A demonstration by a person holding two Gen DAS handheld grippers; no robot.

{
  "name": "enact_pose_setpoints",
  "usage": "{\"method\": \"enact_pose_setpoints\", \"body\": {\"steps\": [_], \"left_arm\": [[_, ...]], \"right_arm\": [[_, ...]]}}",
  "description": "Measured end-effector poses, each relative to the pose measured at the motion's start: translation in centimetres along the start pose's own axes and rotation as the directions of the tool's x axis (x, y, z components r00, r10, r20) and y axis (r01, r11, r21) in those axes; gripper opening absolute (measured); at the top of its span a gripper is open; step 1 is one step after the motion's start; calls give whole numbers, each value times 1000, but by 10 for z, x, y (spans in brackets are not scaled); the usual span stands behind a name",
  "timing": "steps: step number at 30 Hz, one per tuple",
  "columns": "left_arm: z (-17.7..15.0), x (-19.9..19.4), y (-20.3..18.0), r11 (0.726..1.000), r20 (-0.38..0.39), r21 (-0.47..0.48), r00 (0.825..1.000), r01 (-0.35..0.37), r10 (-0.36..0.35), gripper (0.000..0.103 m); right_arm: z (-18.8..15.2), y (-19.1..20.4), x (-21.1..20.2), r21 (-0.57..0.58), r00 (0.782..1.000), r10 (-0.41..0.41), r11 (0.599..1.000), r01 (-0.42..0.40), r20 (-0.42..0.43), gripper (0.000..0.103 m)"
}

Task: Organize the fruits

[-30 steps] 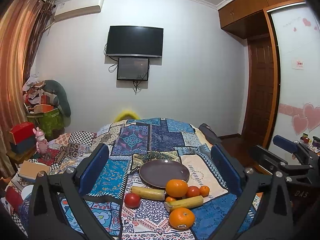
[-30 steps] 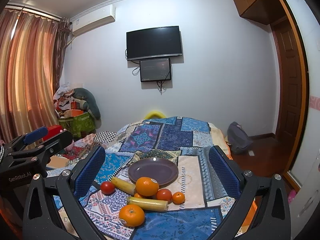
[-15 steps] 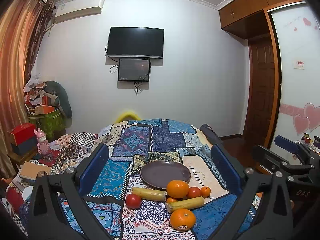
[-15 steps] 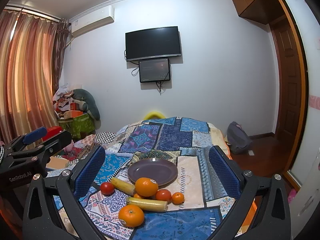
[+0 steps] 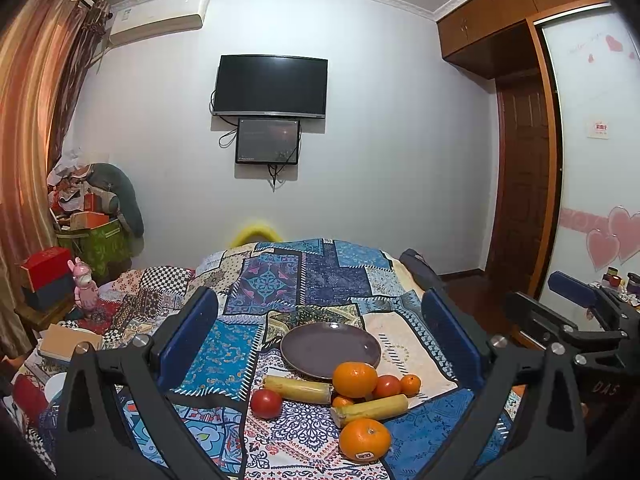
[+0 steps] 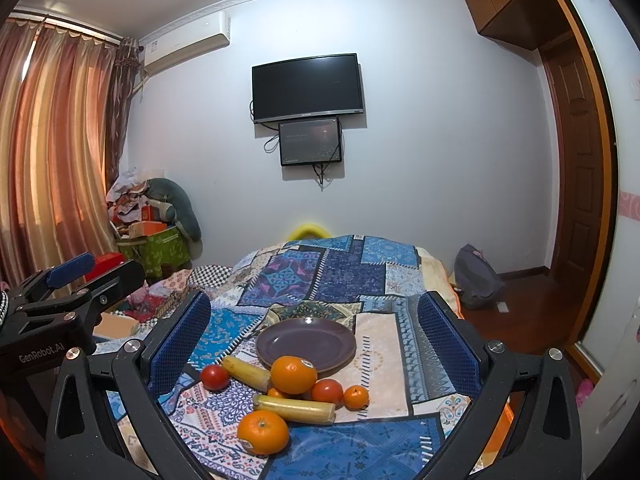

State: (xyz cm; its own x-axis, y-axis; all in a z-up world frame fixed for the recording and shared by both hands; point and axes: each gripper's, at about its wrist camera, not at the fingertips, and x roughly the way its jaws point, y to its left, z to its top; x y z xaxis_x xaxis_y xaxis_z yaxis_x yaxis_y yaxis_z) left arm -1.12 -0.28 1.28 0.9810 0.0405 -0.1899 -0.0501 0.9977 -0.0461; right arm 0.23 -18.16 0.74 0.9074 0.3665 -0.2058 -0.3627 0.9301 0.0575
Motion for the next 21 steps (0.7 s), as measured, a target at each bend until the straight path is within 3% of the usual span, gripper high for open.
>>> {"method": "enact_pose_setpoints", "body": {"steps": [12,14,17,21], "left_arm": [[2,5,-2,1000,-9,-2,1000,19,-19,103],[1,7,-2,1000,-14,-5,1000,26,-26,99],[-3,14,-1,999,-36,-3,999,35,-35,87],[-9,28,2,999,-77,-7,996,35,-35,79]], "right_arm": [[-4,-2,9,7,1000,17,1000,-16,-26,103],[-6,-4,12,16,999,26,1000,-26,-37,103],[-10,-7,17,26,998,42,999,-41,-54,94],[-14,-11,29,38,992,72,997,-69,-103,79]]}}
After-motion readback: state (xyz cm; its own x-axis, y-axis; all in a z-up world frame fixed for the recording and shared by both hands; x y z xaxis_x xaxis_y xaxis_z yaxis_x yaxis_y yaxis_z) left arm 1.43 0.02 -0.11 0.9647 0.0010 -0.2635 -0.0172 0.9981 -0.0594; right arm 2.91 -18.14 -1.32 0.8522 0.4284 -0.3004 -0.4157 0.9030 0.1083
